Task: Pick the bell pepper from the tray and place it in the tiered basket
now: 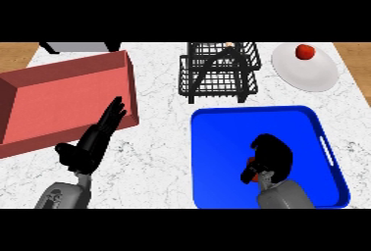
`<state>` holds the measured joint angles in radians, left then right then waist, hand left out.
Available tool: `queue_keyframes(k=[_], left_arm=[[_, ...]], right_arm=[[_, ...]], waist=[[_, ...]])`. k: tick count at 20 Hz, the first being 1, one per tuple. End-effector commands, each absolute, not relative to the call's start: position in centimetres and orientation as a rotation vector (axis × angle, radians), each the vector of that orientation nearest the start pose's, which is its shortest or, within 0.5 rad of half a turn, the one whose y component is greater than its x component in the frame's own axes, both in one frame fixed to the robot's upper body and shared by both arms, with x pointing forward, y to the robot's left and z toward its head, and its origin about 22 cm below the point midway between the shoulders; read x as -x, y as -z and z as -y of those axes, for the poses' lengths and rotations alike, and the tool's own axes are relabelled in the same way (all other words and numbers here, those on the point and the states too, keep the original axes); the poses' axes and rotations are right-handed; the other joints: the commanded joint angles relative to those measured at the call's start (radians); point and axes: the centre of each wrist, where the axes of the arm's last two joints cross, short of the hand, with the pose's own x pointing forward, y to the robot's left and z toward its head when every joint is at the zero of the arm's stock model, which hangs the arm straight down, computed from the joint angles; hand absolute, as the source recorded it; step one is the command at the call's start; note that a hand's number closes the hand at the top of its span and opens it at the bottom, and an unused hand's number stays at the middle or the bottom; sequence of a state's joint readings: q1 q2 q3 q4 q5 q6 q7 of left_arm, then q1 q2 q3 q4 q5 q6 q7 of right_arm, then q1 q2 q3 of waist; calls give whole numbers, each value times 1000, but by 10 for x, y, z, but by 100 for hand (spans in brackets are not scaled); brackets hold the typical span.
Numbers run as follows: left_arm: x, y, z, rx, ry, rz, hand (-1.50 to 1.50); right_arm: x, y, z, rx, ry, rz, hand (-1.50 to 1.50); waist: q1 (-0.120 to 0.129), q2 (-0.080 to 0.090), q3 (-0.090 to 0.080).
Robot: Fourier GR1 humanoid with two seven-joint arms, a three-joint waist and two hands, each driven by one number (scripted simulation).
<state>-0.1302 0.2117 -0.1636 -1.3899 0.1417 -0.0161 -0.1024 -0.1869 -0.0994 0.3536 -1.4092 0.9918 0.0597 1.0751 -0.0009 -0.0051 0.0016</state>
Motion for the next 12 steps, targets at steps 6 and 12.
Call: queue_keyframes(k=[6,12], left_arm=[[-277,12,-235,83,234,1532,0],[-262,16,-235,86,220,1540,0]], right_arm=[[-282,-1,144,1083,-661,615,150],[-306,-46,301,1040,-973,853,150]], waist=[[1,5,-2],[11,17,3]])
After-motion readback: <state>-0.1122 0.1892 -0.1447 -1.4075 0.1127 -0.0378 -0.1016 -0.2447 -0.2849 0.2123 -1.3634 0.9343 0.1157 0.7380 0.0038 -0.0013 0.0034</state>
